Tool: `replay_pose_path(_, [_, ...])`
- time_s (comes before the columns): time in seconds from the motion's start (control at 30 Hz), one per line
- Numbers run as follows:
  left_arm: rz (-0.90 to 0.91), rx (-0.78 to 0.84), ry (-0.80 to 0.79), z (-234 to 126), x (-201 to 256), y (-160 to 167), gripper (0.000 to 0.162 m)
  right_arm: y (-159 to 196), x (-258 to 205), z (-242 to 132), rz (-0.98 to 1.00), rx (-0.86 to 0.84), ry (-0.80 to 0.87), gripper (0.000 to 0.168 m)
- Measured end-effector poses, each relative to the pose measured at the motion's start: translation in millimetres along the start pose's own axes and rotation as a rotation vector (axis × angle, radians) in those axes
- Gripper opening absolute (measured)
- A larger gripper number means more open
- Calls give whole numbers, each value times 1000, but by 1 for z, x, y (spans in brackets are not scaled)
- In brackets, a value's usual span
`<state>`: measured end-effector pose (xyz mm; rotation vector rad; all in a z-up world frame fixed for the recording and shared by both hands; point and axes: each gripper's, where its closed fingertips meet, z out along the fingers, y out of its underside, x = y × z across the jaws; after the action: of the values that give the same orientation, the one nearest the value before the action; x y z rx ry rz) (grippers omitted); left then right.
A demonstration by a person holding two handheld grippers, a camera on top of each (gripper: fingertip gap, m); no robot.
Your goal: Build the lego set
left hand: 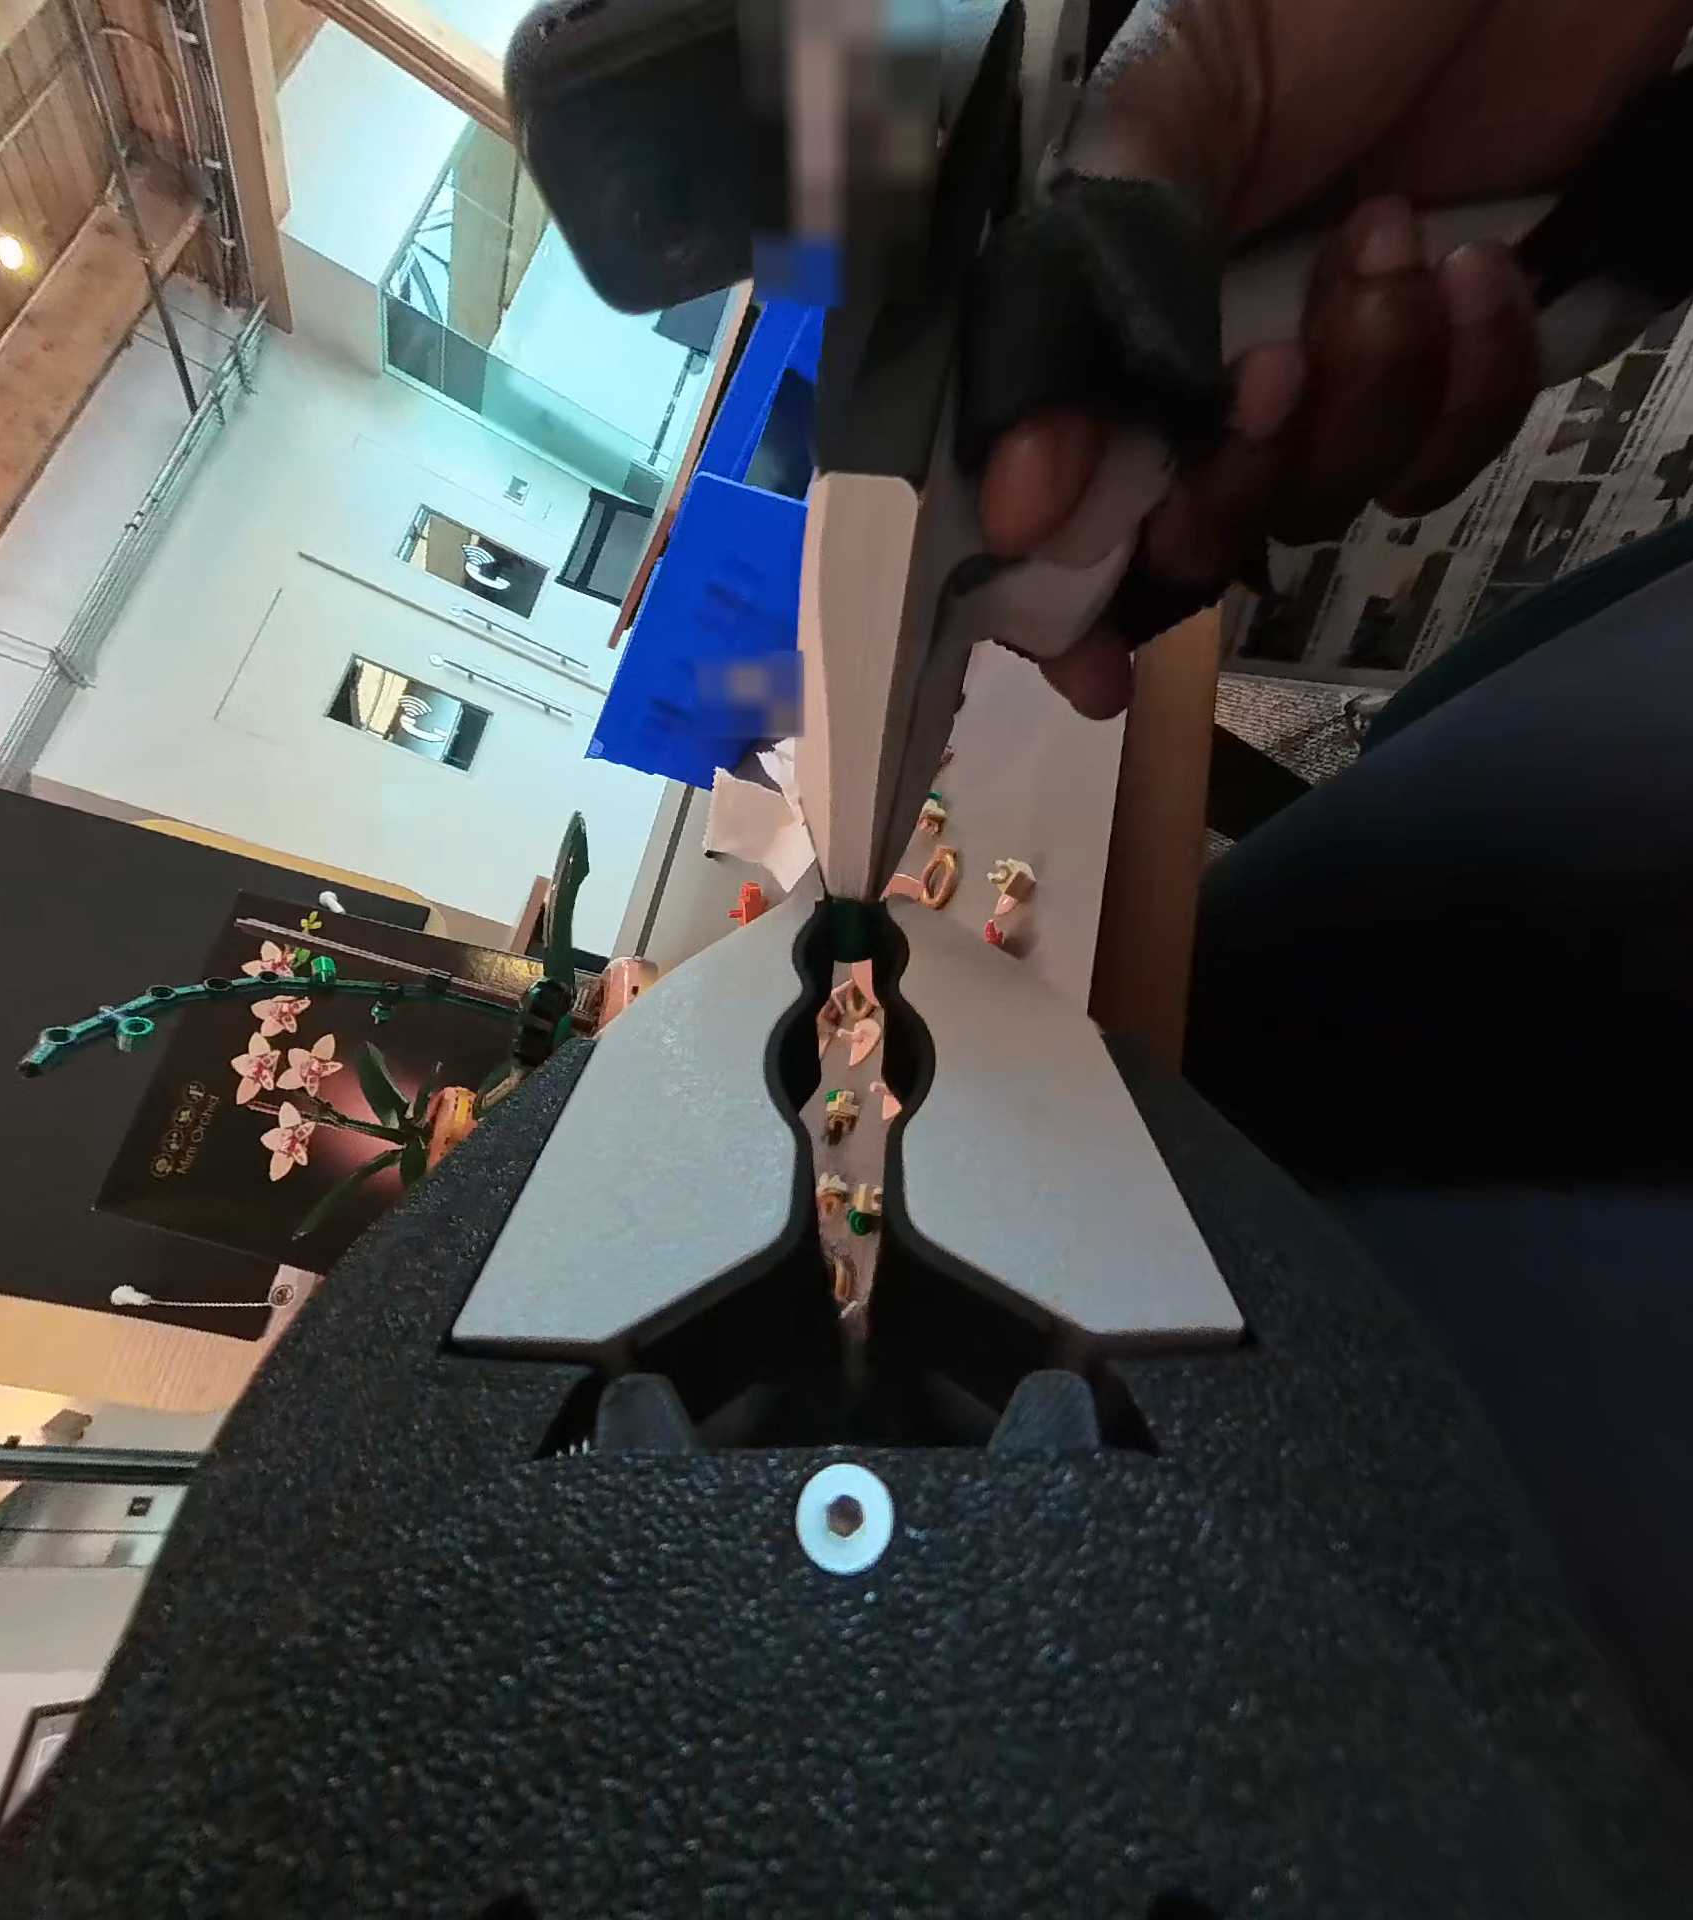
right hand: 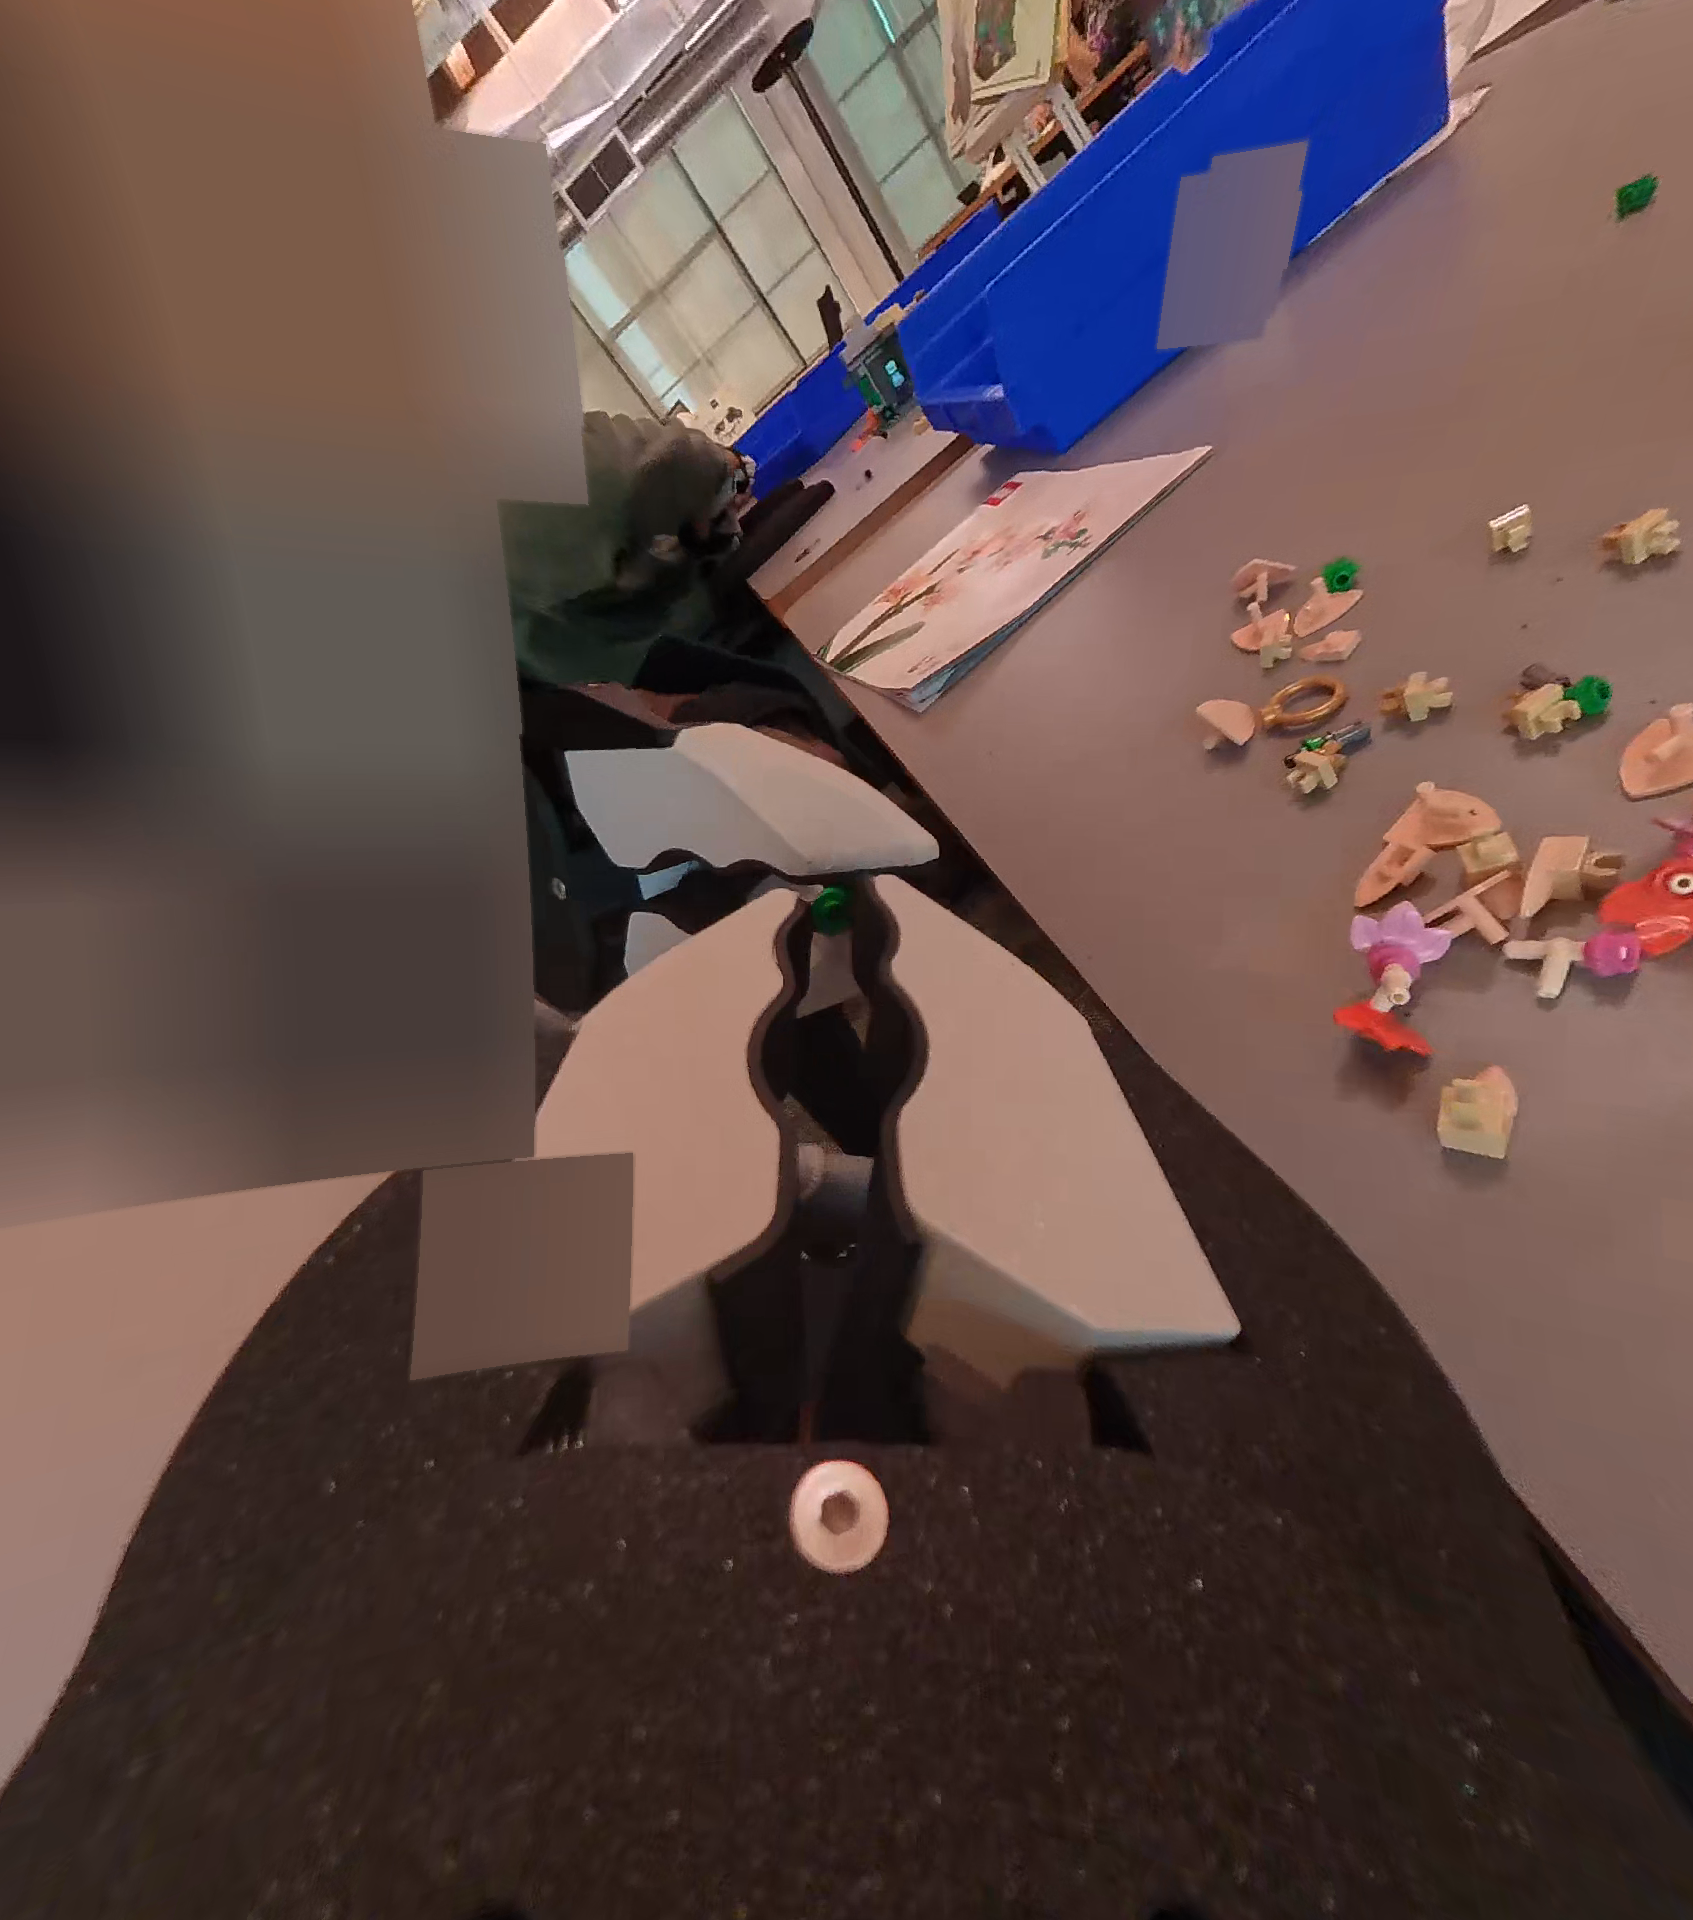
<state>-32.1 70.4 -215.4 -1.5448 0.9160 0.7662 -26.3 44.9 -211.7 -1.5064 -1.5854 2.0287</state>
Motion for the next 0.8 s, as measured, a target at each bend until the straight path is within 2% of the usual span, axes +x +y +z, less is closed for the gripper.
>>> replay_pose_path(0.07, [-23, -7, 10, 1, 1, 0, 6, 1, 0, -1, -65, -17, 2, 5])
replay_pose_path(0.1, [-65, -15, 30, 2, 3, 1, 6, 1, 1, -1, -168, -23, 35, 5])
replay_pose_path(0.17, [-232, -2, 118, 3, 8, -1, 6, 1, 2, -3, -441, -39, 123, 5])
replay_pose_path(0.3, [-616, 114, 332, -3, 11, -16, 5, -5, -12, -5, -779, -25, 149, 5])
replay_pose_path(0.37, [-770, 135, 436, -4, 15, -18, 6, -5, -15, -6, -1014, -72, 187, 5])
replay_pose_path(0.43, [-872, 51, 434, 1, 16, 5, 6, -2, -41, -4, -1173, -59, 77, 0])
replay_pose_path(0.47, [-919, 50, 425, 1, 14, 15, 5, -2, -45, -2, -1177, -74, 70, 0])
replay_pose_path(0.53, [-906, 135, 405, -9, 4, 2, 5, -12, -25, -4, -1105, -101, 155, 0])
replay_pose_path(0.6, [-671, 83, 270, -9, -3, 2, 5, -24, -6, -9, -834, -39, 167, 0])
replay_pose_path(0.7, [-324, 5, 68, -4, -11, 12, 6, -24, -3, -3, -388, 22, 52, 2])
replay_pose_path(0.8, [-49, -51, -47, -1, -13, 17, 6, -12, 4, 6, -291, -45, 60, 14])
